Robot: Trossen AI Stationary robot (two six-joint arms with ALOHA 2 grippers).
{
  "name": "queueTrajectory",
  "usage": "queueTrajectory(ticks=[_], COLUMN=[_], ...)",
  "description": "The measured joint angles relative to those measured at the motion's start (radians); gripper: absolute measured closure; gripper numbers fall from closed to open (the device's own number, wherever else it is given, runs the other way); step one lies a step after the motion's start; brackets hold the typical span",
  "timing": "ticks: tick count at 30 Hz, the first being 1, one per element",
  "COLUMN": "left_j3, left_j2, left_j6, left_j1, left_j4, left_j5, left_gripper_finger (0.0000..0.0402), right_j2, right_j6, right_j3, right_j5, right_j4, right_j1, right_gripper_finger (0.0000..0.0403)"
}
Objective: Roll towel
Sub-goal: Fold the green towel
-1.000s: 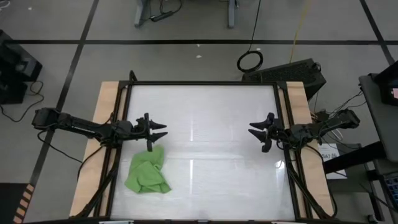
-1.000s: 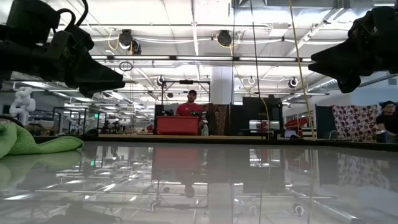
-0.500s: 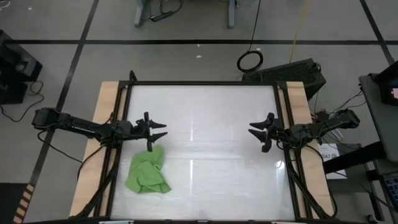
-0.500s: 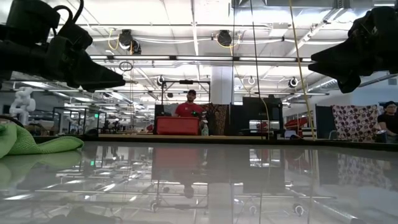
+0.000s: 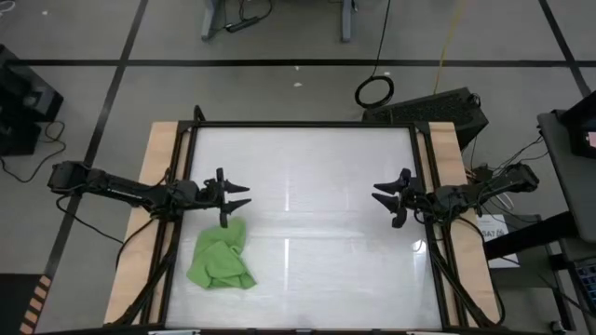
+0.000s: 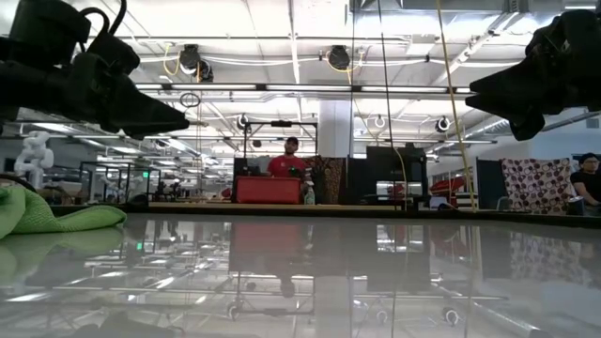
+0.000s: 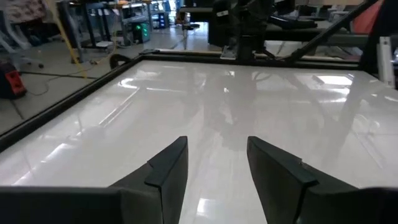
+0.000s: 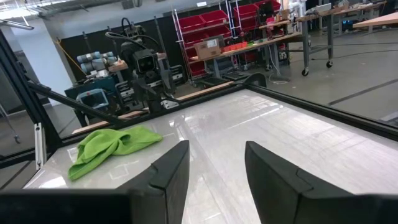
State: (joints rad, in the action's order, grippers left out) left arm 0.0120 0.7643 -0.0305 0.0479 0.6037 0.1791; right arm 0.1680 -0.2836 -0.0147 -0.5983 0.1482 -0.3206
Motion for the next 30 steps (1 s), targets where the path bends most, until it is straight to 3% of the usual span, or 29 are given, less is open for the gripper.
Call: queueTrajectory(ticks=[4,8,12,15,20,24,30], left_j3=[0.102,0.248,0.382,0.441,0.452,0.453,0.453], left_j2=[0.000,0.014,0.039,0.055,0.085,0.147,0.342], left_j6=[-0.011,-0.069,-0.123,-0.157,-0.186,-0.198,-0.157], left_j1=[0.000,0.000,0.001,0.024,0.123,0.226,0.341], left_j4=[-0.191,-0.556,-0.847,-0.962,-0.987,-0.947,-0.729], left_j5=[-0.070,-0.134,-0.296,-0.413,-0.541,-0.538,-0.499], left_gripper_finger=[0.0230,0.0230,0.0230,0.0230,0.0230,0.0230,0.0230], right_j2=[0.000,0.000,0.000,0.000,0.000,0.000,0.000], right_j6=[0.000,0.000,0.000,0.000,0.000,0.000,0.000], right_j3=[0.000,0.000,0.000,0.000,0.000,0.000,0.000], right_j5=[0.000,0.000,0.000,0.000,0.000,0.000,0.000], right_j4=[0.000,-0.001,-0.001,-0.001,-0.002,-0.002,-0.002], right_j1=[0.000,0.000,0.000,0.000,0.000,0.000,0.000], right_gripper_finger=[0.0257,0.0257,0.0257,0.0257,0.0257,0.0257,0.0257])
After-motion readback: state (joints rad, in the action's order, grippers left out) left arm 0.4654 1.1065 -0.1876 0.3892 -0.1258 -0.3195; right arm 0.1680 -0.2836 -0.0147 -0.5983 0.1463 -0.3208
